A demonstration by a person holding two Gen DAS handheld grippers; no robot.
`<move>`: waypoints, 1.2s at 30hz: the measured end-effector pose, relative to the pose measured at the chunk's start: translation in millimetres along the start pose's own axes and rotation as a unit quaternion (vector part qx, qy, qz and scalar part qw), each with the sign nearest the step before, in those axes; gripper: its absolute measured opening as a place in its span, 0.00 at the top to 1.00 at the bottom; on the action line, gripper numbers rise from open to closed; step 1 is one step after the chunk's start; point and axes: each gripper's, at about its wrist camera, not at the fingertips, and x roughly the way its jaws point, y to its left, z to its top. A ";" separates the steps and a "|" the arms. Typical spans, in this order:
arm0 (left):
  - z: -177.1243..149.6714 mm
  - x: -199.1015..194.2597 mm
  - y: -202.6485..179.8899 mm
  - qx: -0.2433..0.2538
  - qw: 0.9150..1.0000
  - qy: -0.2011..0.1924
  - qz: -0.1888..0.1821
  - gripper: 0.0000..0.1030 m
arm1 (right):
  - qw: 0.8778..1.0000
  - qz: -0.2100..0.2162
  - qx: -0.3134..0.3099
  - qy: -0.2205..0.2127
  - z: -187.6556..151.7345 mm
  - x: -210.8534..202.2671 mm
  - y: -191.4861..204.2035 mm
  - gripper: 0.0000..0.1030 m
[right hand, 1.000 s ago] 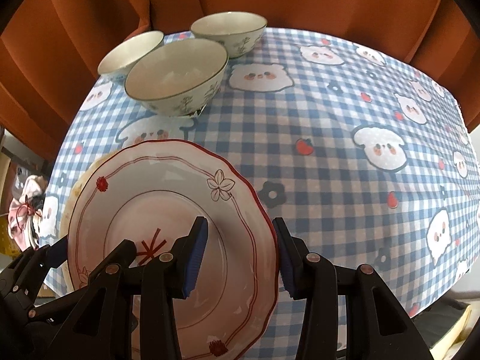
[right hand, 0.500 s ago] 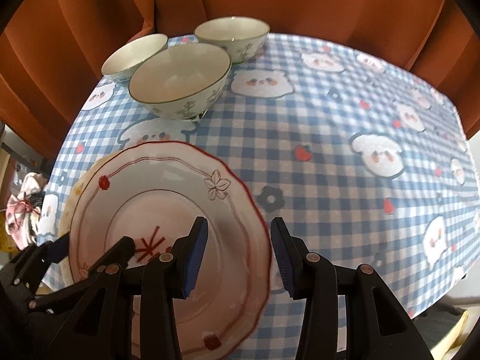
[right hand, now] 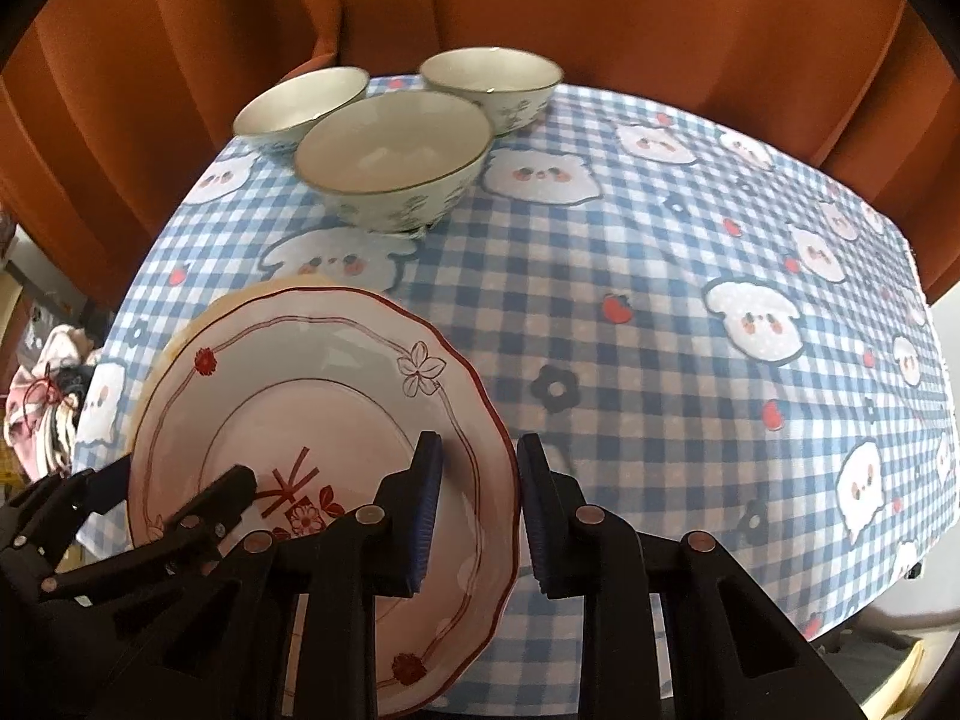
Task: Organize plates and bowls
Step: 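Lower the red-rimmed plate onto the yellow-flower plates with both grippers, then open both grippers and raise them off the plate stack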
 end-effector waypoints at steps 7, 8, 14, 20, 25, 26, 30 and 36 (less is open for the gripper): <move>-4.1 2.9 8.8 -0.004 1.000 0.000 0.019 0.38 | 1.000 0.018 -0.002 0.018 -1.5 11.8 14.0 0.72; -4.2 2.7 8.0 -0.001 1.000 -0.001 0.022 0.38 | 1.000 0.018 -0.001 0.022 -1.9 14.0 15.0 0.72; -4.8 5.4 2.7 0.015 0.999 -0.011 0.036 0.38 | 1.000 0.008 -0.005 0.020 -1.2 18.2 18.9 0.72; -3.1 9.9 -2.9 0.033 0.998 -0.025 0.050 0.37 | 1.000 -0.009 -0.013 0.004 2.6 21.8 23.0 0.72; -1.9 10.8 -2.7 0.037 0.998 -0.030 0.051 0.36 | 1.000 -0.008 -0.009 -0.002 2.6 22.1 22.3 0.72; -1.9 10.9 -2.5 0.036 0.998 -0.030 0.050 0.35 | 1.000 -0.008 -0.008 -0.002 2.9 22.2 22.4 0.72; -1.0 12.0 -1.8 0.036 0.998 -0.028 0.047 0.30 | 1.000 -0.003 -0.006 0.000 2.6 22.1 21.2 0.72; -0.9 13.4 -1.8 0.036 0.999 -0.014 0.030 0.19 | 1.000 0.011 0.002 0.012 6.9 22.7 20.5 0.68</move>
